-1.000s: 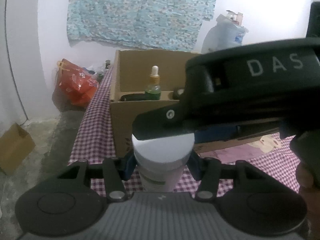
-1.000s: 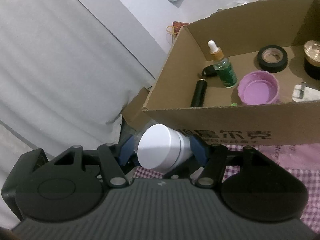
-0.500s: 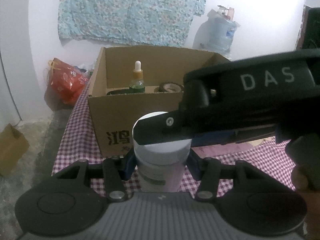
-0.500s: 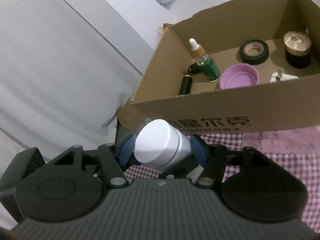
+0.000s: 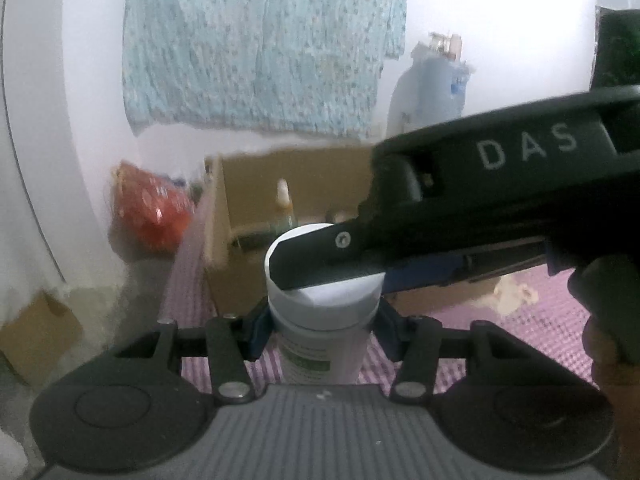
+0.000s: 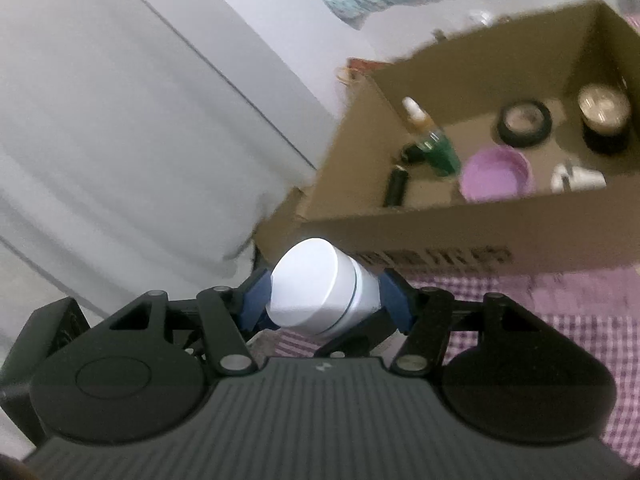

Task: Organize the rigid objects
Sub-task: 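Lift the pill bottle into the box and release it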

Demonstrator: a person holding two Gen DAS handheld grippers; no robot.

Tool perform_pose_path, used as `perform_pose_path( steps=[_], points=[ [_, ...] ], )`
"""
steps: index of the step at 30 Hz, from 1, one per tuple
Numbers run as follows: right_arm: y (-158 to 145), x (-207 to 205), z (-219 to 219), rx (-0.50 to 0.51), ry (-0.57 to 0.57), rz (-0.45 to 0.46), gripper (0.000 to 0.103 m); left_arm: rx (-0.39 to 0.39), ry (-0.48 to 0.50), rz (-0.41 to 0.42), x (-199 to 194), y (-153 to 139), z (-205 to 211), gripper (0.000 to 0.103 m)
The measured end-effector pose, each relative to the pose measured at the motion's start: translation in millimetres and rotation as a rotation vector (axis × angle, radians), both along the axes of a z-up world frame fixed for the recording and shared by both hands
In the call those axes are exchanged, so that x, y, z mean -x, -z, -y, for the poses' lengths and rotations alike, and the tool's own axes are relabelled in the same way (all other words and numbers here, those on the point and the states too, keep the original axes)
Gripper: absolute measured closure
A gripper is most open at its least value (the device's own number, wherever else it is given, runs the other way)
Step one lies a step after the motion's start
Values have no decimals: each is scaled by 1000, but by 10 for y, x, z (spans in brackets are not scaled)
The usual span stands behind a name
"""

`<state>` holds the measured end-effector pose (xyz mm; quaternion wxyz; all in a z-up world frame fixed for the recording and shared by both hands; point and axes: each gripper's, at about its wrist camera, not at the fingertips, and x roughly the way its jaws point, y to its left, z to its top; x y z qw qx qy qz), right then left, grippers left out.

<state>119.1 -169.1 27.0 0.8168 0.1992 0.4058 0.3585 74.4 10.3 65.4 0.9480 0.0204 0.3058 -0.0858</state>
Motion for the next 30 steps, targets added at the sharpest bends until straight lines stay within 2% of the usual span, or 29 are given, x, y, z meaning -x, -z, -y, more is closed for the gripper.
perform_pose_path(
  steps=[8,14,20,25,30],
  points=[
    [-681,-161,172,-35,-15,165,42,-10,66,131,-268,-592,186,49],
    [-927,-522,588,-5,68,217,42,49,175,121,-808,-704,586,49],
    [-778,-930,1118,29,165,170,41,83,255,37,-1294,-500,1021,49],
    [-373,-1148,1456,33,218,105,41,78,293,-65,-1623,-225,1285,49],
    [-1,-1199,1642,32,235,45,41,73,312,-146,-1772,55,1404,49]
  ],
)
